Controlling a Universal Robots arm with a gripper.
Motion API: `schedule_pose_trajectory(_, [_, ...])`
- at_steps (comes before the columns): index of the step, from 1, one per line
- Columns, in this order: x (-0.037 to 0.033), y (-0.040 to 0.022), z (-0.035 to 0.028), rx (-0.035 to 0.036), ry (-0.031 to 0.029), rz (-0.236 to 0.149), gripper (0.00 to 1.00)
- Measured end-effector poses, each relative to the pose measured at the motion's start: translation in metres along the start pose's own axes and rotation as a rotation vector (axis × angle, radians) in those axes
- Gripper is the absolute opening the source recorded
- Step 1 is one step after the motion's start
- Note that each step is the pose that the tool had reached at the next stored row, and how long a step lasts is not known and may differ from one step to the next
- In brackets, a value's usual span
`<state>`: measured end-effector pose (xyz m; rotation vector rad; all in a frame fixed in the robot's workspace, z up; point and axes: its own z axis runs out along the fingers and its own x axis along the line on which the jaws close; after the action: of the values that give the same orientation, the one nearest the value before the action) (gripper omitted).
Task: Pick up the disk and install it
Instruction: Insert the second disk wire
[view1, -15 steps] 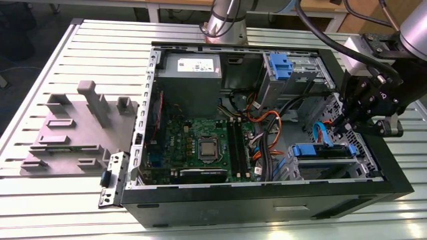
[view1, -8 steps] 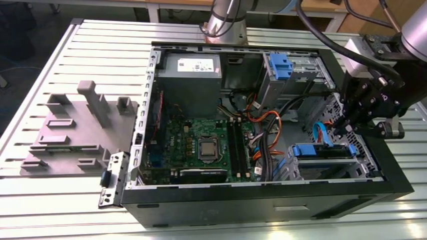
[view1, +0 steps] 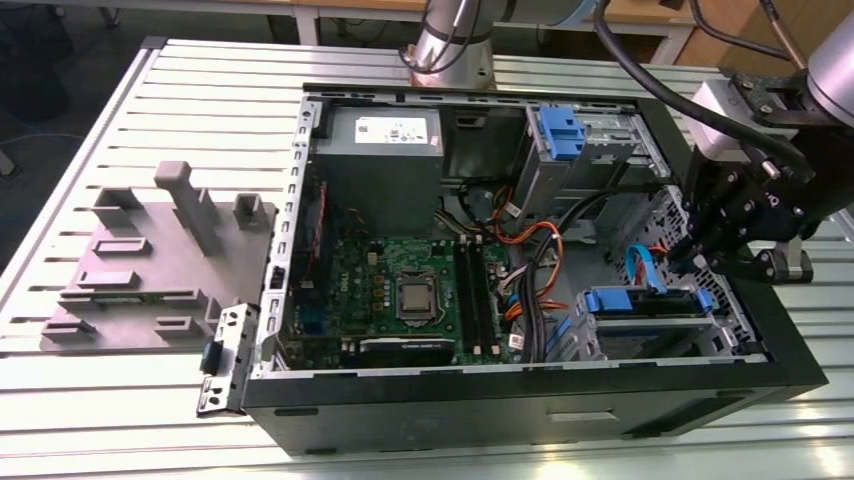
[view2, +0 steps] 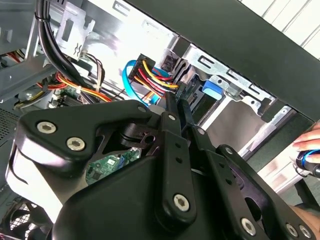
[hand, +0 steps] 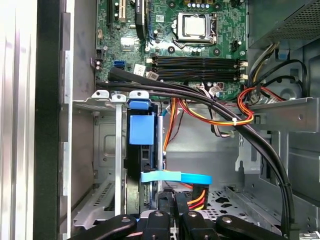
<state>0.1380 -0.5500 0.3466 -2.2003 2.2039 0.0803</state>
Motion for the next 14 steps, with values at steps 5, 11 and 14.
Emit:
schedule_pose_trajectory(5, [0.0050, 0.0000, -0.0002, 0.0000, 0.0000, 0.000, 0.16])
schedule_pose_trajectory(11, [0.0118, 0.0000, -0.0006, 0.0000, 0.0000, 0.000, 0.16])
schedule_pose_trajectory(14, [0.0148, 0.0000, -0.0007, 0.0000, -0.0001, 0.000, 0.16])
